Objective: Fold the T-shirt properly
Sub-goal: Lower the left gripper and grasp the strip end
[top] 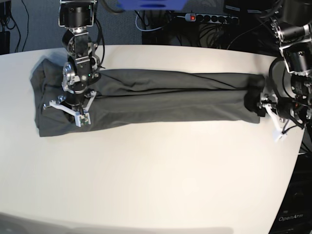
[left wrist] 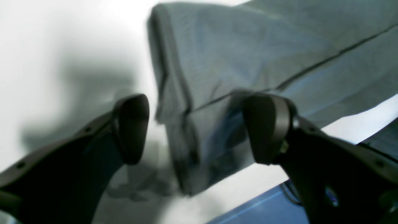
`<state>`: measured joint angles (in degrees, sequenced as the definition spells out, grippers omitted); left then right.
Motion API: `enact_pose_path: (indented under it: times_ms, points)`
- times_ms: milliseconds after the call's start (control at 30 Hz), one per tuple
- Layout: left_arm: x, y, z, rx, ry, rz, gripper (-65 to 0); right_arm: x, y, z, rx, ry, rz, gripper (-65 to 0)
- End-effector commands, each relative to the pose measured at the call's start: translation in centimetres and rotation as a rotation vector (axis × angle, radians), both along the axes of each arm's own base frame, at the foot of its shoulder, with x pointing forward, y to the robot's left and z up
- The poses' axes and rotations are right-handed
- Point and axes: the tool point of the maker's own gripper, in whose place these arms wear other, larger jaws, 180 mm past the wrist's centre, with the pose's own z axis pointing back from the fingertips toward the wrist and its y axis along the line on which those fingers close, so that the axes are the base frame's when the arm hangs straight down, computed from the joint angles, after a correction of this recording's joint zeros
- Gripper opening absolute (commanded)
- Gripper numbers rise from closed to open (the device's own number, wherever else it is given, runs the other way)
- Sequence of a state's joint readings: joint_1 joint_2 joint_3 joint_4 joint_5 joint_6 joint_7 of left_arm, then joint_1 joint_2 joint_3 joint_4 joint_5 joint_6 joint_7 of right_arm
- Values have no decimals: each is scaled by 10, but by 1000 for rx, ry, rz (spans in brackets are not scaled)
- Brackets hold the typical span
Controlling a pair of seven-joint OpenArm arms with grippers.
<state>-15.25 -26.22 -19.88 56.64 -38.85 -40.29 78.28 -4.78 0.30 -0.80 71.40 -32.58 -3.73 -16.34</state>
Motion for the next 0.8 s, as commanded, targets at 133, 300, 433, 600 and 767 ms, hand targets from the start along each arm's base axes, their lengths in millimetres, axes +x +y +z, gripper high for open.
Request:
enact_pose_path:
  times_ms: [133, 300, 433, 600, 767]
  points:
    - [-18, -13, -23, -33, 111, -2, -167, -58, 8, -54, 46, 276, -4, -649]
    - [-20, -13, -24, -36, 119, -1, -167, -58, 8, -53, 45, 275, -5, -649]
    - [-22, -13, -26, -36, 124, -3, -169, -58, 8, -53, 45, 275, -5, -649]
    - [-22, -13, -26, -36, 125, -3, -397, -58, 8, -53, 46, 273, -4, -649]
    - [-25, -18, -29, -24, 140, -35, -645, -58, 8, -53, 46, 273, -4, -649]
